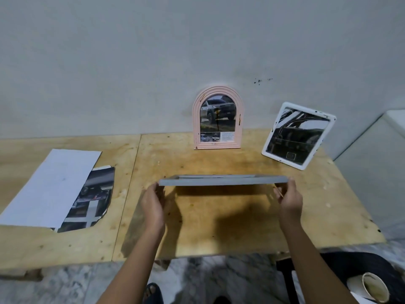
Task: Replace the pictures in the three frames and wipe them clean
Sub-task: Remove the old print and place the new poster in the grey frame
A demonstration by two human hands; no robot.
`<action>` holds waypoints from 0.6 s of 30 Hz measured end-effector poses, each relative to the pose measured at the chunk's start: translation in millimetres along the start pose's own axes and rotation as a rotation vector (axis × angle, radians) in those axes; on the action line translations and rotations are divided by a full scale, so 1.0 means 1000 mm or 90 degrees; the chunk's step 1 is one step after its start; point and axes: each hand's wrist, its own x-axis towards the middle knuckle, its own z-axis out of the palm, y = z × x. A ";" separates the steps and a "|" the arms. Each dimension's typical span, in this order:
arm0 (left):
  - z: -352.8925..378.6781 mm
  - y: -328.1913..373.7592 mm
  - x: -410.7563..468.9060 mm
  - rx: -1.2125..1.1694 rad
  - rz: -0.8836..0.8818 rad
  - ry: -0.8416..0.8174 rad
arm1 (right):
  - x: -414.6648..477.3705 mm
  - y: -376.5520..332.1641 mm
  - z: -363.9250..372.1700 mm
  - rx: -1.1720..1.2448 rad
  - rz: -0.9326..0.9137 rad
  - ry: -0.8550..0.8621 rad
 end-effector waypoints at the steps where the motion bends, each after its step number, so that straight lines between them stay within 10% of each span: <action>1: -0.006 -0.007 -0.003 0.016 0.006 -0.014 | 0.000 0.007 -0.009 -0.019 0.007 -0.002; 18: -0.036 -0.088 0.004 0.313 0.012 -0.084 | 0.010 0.088 -0.053 -0.485 -0.045 -0.065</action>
